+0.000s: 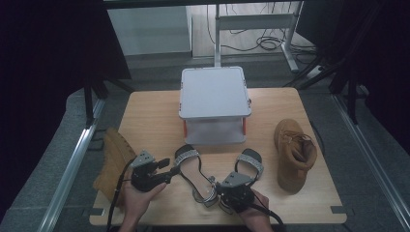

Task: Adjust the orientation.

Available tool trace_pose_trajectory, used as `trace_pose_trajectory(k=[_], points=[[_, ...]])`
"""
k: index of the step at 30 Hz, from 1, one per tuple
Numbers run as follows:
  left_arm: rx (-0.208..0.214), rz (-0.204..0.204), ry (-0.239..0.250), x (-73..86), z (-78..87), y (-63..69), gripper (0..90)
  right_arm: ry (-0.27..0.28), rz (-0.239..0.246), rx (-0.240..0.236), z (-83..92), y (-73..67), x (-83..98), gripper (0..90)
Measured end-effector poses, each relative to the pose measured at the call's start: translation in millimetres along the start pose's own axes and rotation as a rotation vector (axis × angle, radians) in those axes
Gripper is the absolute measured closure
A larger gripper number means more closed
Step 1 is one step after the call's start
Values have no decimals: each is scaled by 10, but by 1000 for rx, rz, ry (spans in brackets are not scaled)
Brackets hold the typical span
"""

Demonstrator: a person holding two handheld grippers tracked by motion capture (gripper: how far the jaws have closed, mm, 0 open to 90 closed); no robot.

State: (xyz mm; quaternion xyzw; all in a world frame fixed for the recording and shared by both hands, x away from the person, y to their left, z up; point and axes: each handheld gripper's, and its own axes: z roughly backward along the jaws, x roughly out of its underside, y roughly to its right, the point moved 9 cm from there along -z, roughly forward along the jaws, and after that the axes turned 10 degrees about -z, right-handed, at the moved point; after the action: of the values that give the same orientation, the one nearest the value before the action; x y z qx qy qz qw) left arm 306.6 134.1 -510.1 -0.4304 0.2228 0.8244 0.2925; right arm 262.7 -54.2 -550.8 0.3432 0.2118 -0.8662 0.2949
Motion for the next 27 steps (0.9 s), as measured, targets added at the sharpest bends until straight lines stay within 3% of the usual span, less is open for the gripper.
trace_pose_trajectory(k=[12,24,27], points=[[-13,27,33,-28,126,-100,440,-29,53,-86,-80,-345,5,892],[-35,55,67,-46,265,-226,439,-56,102,-236,-327,-790,-104,892],[-38,58,75,-52,296,-252,438,-56,106,-252,-365,-836,-126,892]])
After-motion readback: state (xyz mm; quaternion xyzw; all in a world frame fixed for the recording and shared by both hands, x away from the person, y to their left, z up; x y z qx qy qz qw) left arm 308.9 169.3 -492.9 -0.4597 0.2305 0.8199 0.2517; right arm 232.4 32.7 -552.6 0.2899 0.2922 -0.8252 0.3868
